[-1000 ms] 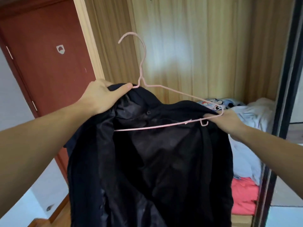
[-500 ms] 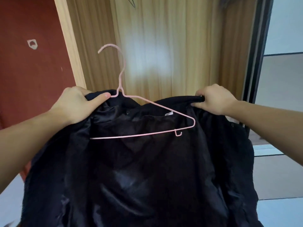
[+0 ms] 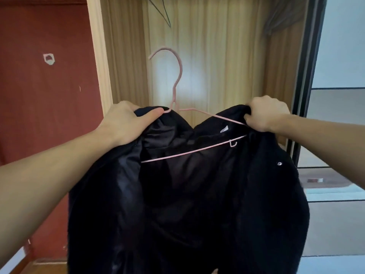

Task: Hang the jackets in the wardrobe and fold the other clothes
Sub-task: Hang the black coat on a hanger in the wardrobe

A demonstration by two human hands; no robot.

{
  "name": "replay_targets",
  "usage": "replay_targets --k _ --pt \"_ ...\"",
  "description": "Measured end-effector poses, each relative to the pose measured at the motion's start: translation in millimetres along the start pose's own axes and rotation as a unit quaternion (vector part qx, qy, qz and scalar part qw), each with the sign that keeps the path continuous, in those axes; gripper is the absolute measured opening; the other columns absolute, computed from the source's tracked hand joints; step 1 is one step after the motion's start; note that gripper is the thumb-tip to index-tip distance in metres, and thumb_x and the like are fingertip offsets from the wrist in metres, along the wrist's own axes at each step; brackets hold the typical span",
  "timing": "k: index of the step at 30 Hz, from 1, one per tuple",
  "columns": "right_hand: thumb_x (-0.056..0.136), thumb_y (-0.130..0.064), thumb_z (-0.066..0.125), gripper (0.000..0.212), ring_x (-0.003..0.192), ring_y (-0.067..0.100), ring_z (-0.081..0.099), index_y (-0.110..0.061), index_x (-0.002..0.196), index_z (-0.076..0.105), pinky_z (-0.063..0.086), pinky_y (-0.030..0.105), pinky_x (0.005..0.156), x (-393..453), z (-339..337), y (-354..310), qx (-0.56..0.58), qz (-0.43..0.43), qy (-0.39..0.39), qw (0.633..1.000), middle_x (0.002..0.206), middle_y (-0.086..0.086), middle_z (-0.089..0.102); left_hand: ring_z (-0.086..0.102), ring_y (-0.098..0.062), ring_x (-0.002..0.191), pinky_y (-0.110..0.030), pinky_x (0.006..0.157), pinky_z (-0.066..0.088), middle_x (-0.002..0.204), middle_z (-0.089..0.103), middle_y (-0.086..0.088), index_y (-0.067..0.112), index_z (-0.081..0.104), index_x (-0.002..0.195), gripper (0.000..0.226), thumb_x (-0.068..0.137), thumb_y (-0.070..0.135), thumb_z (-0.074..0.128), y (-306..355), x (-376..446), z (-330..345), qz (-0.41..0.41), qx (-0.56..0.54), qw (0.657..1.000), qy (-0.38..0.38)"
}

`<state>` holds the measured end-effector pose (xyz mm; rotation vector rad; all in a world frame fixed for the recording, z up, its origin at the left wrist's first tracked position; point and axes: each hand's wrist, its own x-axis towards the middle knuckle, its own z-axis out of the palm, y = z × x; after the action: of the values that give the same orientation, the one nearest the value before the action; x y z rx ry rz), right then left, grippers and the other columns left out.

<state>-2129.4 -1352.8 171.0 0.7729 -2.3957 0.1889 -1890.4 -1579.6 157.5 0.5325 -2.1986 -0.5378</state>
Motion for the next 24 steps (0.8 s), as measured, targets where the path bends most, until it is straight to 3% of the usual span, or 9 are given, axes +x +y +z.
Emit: replay_targets --k 3,6,10,12,16,20,22,24 --pt "0.095 -0.029 0.044 0.024 0.077 0.032 0.056 -0.017 0.103 0.064 0.042 0.033 0.063 1.9 -15.6 -6.8 -0.112 -0.089 0.03 0.989 0.087 0.008 0.06 0.068 -0.025 0.077 -0.029 0.062 0.045 0.081 0.073 -0.011 0.005 0.074 0.081 0.069 0.08 0.071 0.056 3.7 0.8 -0.9 0.015 -0.01 0.998 -0.061" --pt "0.101 -0.039 0.036 0.032 0.085 0.03 0.063 -0.022 0.112 0.061 0.04 0.032 0.062 0.0 -32.7 0.6 -0.203 -0.179 0.045 0.962 0.097 0.006 0.067 0.063 -0.017 0.061 -0.027 0.059 0.043 0.069 0.071 -0.006 0.006 0.074 0.074 0.065 0.08 0.069 0.057 3.4 2.6 -16.8 0.021 -0.009 0.996 -0.09" --pt "0.101 -0.047 0.031 0.039 0.087 0.029 0.065 -0.024 0.113 0.059 0.041 0.03 0.064 -2.8 -47.6 0.9 -0.246 -0.217 0.049 0.943 0.097 0.004 0.068 0.063 -0.019 0.059 -0.028 0.062 0.045 0.066 0.071 -0.005 0.004 0.074 0.075 0.077 0.064 0.076 0.052 0.9 3.7 -39.3 0.019 -0.002 0.995 -0.102" --pt "0.101 -0.047 0.033 0.039 0.088 0.031 0.065 -0.02 0.111 0.06 0.04 0.031 0.064 -2.1 -48.7 -13.8 -0.242 -0.223 0.053 0.943 0.097 0.006 0.068 0.068 -0.023 0.068 -0.029 0.066 0.048 0.071 0.073 -0.007 0.004 0.075 0.078 0.08 0.062 0.079 0.052 5.9 3.2 -35.1 0.029 0.007 0.992 -0.12" --pt "0.097 -0.043 0.046 0.033 0.083 0.033 0.059 -0.016 0.099 0.064 0.04 0.031 0.061 -1.5 -41.8 -44.9 -0.164 -0.2 0.049 0.965 0.09 0.009 0.063 0.062 -0.027 0.064 -0.032 0.062 0.044 0.069 0.064 -0.015 -0.008 0.067 0.085 0.084 0.077 0.074 0.055 9.3 4.8 -18.3 0.033 0.032 0.992 -0.118" --pt "0.087 -0.036 0.057 0.025 0.076 0.029 0.059 -0.015 0.086 0.07 0.045 0.03 0.058 1.4 -41.2 -66.1 -0.009 -0.11 0.01 0.994 0.083 0.005 0.064 0.056 -0.029 0.06 -0.033 0.059 0.04 0.065 0.057 -0.018 -0.007 0.06 0.072 0.083 0.076 0.076 0.055 3.9 2.1 -7.5 0.021 0.048 0.994 -0.092" --pt "0.082 -0.032 0.059 0.02 0.075 0.03 0.061 -0.014 0.081 0.069 0.044 0.028 0.055 4.3 -44.4 -72.5 0.008 -0.094 0.005 0.996 0.081 0.006 0.064 0.054 -0.029 0.058 -0.032 0.057 0.038 0.062 0.055 -0.016 -0.001 0.053 0.064 0.079 0.074 0.077 0.055 2.7 -0.7 -2.9 0.026 0.061 0.994 -0.081" --pt "0.08 -0.031 0.061 0.019 0.074 0.031 0.061 -0.013 0.08 0.069 0.044 0.028 0.053 6.4 -52.7 -70.7 -0.01 -0.08 -0.001 0.997 0.079 0.006 0.063 0.056 -0.03 0.059 -0.031 0.056 0.039 0.062 0.058 -0.017 -0.006 0.056 0.066 0.082 0.076 0.076 0.055 -3.3 -2.8 -6.2 0.021 0.07 0.995 -0.069"
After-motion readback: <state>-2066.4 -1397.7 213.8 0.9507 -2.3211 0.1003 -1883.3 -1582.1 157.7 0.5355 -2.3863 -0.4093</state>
